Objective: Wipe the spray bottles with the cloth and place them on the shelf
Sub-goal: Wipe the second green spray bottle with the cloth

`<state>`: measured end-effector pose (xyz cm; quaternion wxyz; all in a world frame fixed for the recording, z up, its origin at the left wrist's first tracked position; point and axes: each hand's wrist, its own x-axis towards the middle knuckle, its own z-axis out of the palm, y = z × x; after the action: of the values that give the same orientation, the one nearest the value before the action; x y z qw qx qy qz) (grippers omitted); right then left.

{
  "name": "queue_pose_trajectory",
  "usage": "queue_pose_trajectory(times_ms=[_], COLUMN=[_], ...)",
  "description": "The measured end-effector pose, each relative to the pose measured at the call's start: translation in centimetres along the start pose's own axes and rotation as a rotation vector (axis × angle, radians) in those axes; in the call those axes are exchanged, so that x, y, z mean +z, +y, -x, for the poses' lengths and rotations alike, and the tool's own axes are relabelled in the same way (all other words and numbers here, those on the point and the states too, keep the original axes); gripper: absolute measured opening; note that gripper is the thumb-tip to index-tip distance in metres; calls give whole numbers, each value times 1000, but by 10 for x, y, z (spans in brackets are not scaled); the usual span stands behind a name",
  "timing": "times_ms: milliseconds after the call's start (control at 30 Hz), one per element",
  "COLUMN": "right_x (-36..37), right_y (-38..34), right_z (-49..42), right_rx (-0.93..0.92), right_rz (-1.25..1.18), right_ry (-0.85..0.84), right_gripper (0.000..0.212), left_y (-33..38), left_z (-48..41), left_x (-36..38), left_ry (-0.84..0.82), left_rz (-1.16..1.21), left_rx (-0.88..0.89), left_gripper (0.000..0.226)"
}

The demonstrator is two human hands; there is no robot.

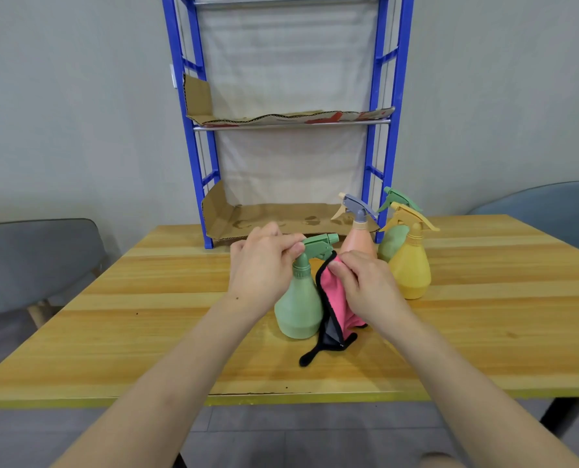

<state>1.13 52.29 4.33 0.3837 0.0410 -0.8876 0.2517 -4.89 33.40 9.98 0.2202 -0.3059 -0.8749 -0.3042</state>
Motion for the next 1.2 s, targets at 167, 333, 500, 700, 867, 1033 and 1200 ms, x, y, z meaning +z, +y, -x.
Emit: queue_pose_trajectory(times_ms=[167,333,500,700,867,1033,1200], right_x=[11,17,17,7,9,4,2], right_y=[-5,-17,-19,-16,-10,-8,-34], right_z=[6,3,3,5,18,46,46], right_rx=[-77,-144,-151,-189,25,174,227], right_rz=[242,370,453,429,229,-9,-234], right_ry=[157,245,269,168,121,166,138], right_gripper=[38,34,27,11,12,11,11], left_y=[-3,-5,-5,-5,-6,-2,2], left_z=[2,2,3,2,4,6,8], left_x=[-2,-3,-4,-6,-4,-6,-5], left_ry=[-2,0,5,-5,8,20,43], left_rz=[16,29,21,-8,-2,18,106], left_rx=[-15,-21,-24,-39,-45,-84,-150], left_gripper=[27,26,27,29,28,24,20])
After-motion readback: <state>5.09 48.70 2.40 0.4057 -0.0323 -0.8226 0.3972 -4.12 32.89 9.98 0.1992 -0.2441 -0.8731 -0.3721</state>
